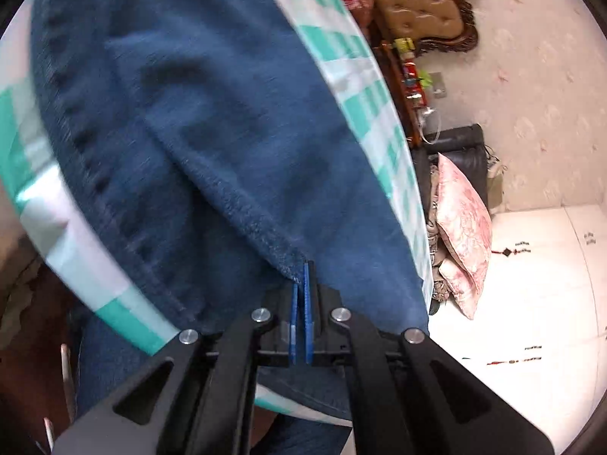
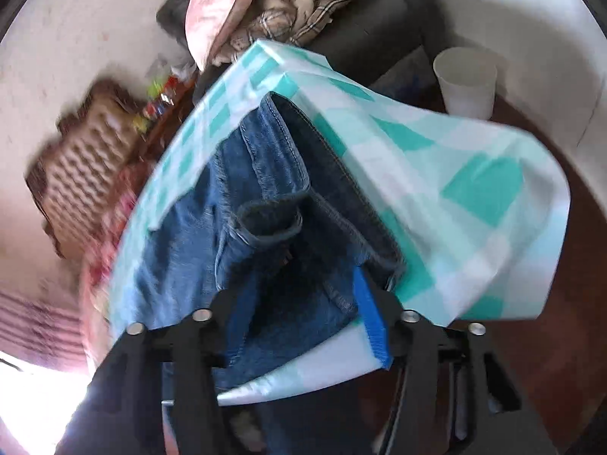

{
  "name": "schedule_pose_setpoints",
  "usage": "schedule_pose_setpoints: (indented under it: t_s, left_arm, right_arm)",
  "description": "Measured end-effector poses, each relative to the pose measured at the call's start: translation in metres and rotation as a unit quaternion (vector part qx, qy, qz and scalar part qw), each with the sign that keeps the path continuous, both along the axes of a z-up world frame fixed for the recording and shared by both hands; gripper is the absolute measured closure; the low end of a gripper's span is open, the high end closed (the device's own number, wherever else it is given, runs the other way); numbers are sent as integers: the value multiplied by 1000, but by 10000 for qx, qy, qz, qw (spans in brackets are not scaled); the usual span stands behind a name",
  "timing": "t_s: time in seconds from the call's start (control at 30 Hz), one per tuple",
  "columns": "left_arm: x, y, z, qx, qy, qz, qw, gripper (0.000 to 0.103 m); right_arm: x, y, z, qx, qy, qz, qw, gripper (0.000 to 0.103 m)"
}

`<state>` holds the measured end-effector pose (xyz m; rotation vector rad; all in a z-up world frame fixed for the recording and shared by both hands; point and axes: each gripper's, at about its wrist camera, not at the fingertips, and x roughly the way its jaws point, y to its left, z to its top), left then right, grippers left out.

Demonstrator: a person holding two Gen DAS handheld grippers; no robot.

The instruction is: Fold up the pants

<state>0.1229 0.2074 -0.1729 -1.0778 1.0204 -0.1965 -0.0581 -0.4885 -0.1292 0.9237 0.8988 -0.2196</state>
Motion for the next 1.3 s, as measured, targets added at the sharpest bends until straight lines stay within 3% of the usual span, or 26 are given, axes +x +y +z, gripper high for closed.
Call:
schedule_pose_setpoints:
  t_s: [0.1,0.2,0.4,0.5,0.57,0.67,0.77,0.83,1.0,1.07,1.2,1.3]
  left_arm:
    - [5,1,2,-14,-50,-22,10000,101]
    - [0,2,0,-74,-60,13,10000,101]
    - [-11,6,-9,-77,-44,36,10000,101]
    - [-14,7,-8,-36,-68,17,10000,101]
    - [-9,7,-8,-9,-55,-8,10000,101]
    - [-10,7,6,93,-140,12,9999,101]
    - [-27,8,39,159,-369,53,9992,101]
    - [-37,9,42,225,-337,57,9992,101]
    - [-52,13,-2,-80,258,75,9996,101]
    - [-53,13,-6,-67,274,90,9996,101]
    - [-61,9,22,175,-65,79,9998,101]
    - [-63,4,10,200,109,28,9997,101]
  right_arm:
    - [-3,3,5,254,-279,-120,9992,49]
    - [-9,2,12,430,-499,-416,9970,41]
    - [10,12,0,285,-236,-222,9991,41]
    - [19,23,-1,-67,-111,-140,9998,59]
    - [28,31,1,-464,152,-86,9988,89]
    - [30,32,11,-599,155,-142,9980,91]
    - [22,34,58,-737,-295,-107,9968,92]
    - [13,32,73,-951,-344,-137,9948,92]
    - [21,25,40,-1162,374,0,9925,92]
    - [28,28,27,-1236,624,59,9904,92]
    - [18,33,53,-1378,273,22,9901,92]
    - [21,30,52,-1664,413,-63,9852,92]
